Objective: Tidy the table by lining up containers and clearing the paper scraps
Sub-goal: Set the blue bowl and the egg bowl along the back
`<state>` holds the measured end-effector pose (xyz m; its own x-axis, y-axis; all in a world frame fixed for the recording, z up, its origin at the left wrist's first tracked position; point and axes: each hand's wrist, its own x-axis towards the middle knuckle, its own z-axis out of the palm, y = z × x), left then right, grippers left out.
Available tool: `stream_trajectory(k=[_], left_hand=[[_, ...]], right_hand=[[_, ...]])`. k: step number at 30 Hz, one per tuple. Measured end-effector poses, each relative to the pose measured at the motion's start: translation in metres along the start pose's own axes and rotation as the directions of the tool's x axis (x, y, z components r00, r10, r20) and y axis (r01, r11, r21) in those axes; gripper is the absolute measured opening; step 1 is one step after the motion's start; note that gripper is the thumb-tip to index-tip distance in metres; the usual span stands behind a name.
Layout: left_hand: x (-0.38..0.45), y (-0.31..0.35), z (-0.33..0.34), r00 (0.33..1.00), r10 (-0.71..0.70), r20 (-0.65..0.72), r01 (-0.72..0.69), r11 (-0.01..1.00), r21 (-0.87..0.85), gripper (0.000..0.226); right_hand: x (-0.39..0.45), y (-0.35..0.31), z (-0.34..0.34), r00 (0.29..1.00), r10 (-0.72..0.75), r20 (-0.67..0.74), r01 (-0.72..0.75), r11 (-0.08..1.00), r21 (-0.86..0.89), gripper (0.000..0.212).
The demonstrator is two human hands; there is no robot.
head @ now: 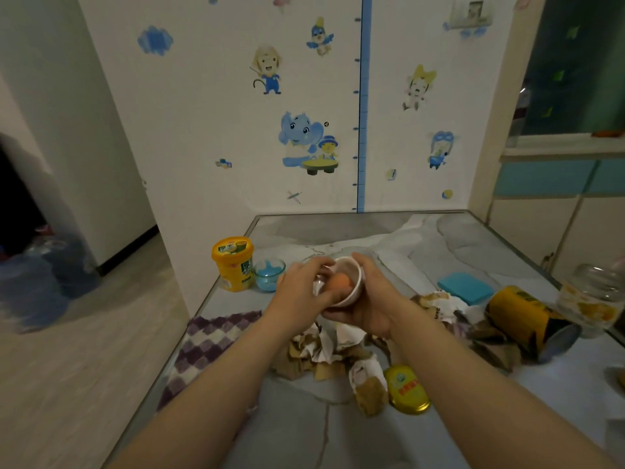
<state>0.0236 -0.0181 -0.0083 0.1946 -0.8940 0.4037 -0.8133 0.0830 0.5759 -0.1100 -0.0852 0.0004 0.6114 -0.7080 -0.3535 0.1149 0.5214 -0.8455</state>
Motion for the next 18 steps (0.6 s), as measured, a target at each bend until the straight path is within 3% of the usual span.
stream_trajectory(k=[4, 8, 10, 13, 14, 16, 18], left_hand=[[0.013, -0.013, 0.001, 1.000, 0.031, 0.006, -0.031, 0.999, -0.028, 0.045], [0.032, -0.021, -0.001, 0.964, -0.027, 0.264, 0.036, 0.999, -0.032, 0.095], [0.047, -0.024, -0.004, 0.944, -0.036, 0.328, 0.025, 0.999, 0.036, 0.102], [0.072, -0.035, -0.004, 0.953, -0.008, 0.303, -0.037, 0.989, 0.145, 0.100], [0.081, -0.041, -0.001, 0.955, -0.022, 0.297, -0.027, 0.987, 0.159, 0.099], [0.094, -0.052, 0.003, 0.951, -0.080, 0.297, 0.015, 0.977, 0.213, 0.096], [0.103, -0.063, 0.007, 0.946, -0.142, 0.292, 0.031, 0.935, 0.354, 0.094]], right_hand=[[0.018, 0.001, 0.004, 1.000, 0.020, -0.008, -0.019, 0.996, 0.082, 0.058], [0.040, -0.004, 0.010, 0.991, 0.108, -0.077, -0.103, 0.993, 0.058, 0.061], [0.050, -0.007, 0.011, 0.989, 0.107, -0.103, -0.106, 0.994, 0.017, 0.063], [0.063, -0.018, 0.014, 0.988, 0.110, -0.107, -0.122, 0.986, -0.115, 0.071], [0.069, -0.021, 0.013, 0.986, 0.073, -0.152, -0.096, 0.984, -0.153, 0.067], [0.086, -0.019, 0.007, 0.938, -0.208, -0.277, 0.079, 0.907, -0.413, 0.052], [0.103, -0.014, -0.005, 0.855, -0.478, -0.201, 0.145, 0.592, -0.793, 0.034]])
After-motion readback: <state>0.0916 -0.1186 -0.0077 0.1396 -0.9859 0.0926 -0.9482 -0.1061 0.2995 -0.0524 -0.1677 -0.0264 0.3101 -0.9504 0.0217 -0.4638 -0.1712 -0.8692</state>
